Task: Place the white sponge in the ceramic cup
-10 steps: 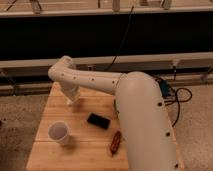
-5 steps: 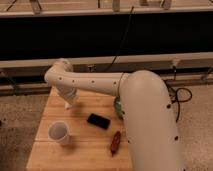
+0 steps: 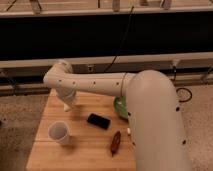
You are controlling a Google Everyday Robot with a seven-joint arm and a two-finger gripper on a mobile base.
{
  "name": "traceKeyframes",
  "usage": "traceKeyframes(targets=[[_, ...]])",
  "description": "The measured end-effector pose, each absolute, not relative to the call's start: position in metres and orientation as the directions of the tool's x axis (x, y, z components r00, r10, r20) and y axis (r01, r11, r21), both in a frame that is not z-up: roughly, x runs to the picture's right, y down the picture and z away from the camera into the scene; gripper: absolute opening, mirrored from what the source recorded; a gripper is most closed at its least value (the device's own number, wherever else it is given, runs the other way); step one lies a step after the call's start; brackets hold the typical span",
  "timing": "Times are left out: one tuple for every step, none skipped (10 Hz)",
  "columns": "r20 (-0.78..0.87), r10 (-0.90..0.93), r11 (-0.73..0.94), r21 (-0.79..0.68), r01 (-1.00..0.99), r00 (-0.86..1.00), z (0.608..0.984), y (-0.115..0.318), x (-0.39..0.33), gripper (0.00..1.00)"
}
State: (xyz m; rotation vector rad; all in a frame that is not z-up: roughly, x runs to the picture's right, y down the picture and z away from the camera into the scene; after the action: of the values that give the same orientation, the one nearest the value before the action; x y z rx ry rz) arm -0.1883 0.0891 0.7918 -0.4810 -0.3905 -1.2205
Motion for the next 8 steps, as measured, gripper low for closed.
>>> traceKeyframes(targets=[[0.534,-0.793,0.263,-0.134,0.955,0.293,0.783,0.093,-0.19,0.0],[0.533,-0.794,0.263,-0.13,0.956,0.291,0.779,0.094,-0.19,0.0],[0.534,-0.795,0.263,-0.125,0.957,0.289,0.779,0.095,-0.19,0.0],[0.535,-0.797,0.259,-0.115,0.959,0.28,0.777,0.097,-0.19,0.0],[0.538,-0.799,0.25,-0.106,0.962,0.267,0.772,0.102,-0.19,0.0],[0.543,-0.801,0.241,-0.096,0.966,0.254,0.765,0.109,-0.193,0.0],[0.547,-0.801,0.234,-0.089,0.968,0.244,0.76,0.114,-0.196,0.0],[0.549,-0.801,0.232,-0.082,0.969,0.238,0.758,0.117,-0.197,0.0]])
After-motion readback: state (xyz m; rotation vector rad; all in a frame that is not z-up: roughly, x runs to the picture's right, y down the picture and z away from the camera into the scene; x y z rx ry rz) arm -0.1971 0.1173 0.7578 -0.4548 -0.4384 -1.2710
